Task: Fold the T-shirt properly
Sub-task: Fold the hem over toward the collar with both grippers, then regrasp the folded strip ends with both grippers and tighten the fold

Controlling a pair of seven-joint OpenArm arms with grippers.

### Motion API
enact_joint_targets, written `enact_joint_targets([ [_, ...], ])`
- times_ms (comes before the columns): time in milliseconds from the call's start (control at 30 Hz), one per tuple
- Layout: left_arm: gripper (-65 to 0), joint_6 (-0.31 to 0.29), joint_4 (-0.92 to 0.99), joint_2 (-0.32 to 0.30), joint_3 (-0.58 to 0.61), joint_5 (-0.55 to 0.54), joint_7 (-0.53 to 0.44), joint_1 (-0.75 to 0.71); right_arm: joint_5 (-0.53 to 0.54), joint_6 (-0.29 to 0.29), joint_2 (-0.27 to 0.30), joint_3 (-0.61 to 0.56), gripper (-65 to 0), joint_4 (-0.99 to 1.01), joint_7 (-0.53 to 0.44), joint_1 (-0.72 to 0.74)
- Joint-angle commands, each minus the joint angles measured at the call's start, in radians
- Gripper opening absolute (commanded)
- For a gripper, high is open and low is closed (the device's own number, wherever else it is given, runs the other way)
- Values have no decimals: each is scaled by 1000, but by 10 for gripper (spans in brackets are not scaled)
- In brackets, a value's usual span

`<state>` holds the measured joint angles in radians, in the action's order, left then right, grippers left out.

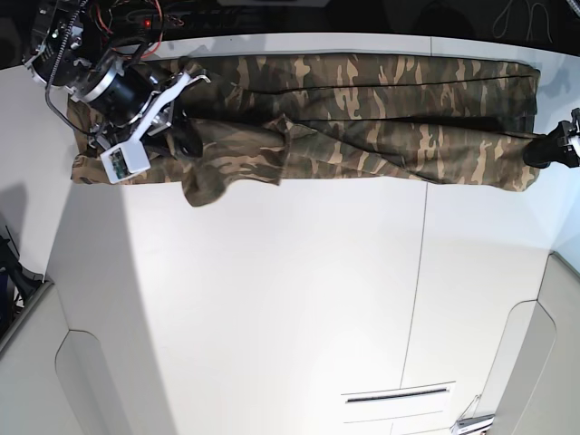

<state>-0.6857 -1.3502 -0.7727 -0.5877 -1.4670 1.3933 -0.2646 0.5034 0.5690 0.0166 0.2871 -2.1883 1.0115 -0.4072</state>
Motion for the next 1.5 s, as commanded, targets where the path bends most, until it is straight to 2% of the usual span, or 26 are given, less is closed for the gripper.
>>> enact_joint_targets([
  [0, -650, -12, -13, -28, -24, -17, -5, -10, 16, 4, 3, 26, -650, -19, -19, -16],
  [67, -650, -12, -13, -27, -46, -17, -5, -38, 17, 4, 3, 70, -650, -19, -20, -47],
  [167, -562, -12, -13, -21, -62, -17, -5, -62, 16, 4, 3, 124, -650, -15, -20, -68],
  [233, -528, -12, -13, -19, -62, -17, -7, -69, 16, 4, 3, 149, -650, -10, -20, -67],
  [367, -527, -12, -13, -6, -62, -17, -5, -69, 0, 4, 3, 167, -648, 1, -20, -68],
  [467, -505, -12, -13, -6, -62, -17, -6, -71, -18, 3, 3, 167, -428, 5, -20, -67],
  [533, -434, -12, -13, -6, -62, -17, -6, -71, -18, 3, 3, 167, -365, 5, -20, -67],
  [600, -390, -12, -13, -6, -62, -17, -6, -71, -26, 0, 3, 167, -366, 5, -21, -66],
  [667, -390, -12, -13, -6, -62, -17, -6, -71, -32, -22, 3, 169, -366, 4, -24, -66],
  [800, -390, -12, -13, -6, -83, -17, -14, -71, -32, -24, 3, 182, -366, -14, -23, -49],
  [900, -390, -12, -13, -6, -142, -17, -14, -71, -31, -23, 2, 189, -366, -62, -23, -37],
  [1067, -389, -12, -13, -6, -212, -17, -5, -71, 63, -22, -6, 188, -366, -163, -23, -36],
  [1167, -325, -12, -12, 0, -212, -17, -18, -71, 63, -22, -38, 188, -376, -164, -25, -36],
  [1233, -282, -12, -12, 13, -212, 2, -61, -71, 62, -22, -65, 188, -450, -164, -25, -36],
  [1333, -278, -12, -12, 50, -209, 53, -105, -72, 61, -14, -81, 188, -650, -148, -25, -36],
  [1467, -278, -12, -11, 90, -175, 111, -126, -72, 17, 4, -80, 188, -650, -69, -61, -36],
])
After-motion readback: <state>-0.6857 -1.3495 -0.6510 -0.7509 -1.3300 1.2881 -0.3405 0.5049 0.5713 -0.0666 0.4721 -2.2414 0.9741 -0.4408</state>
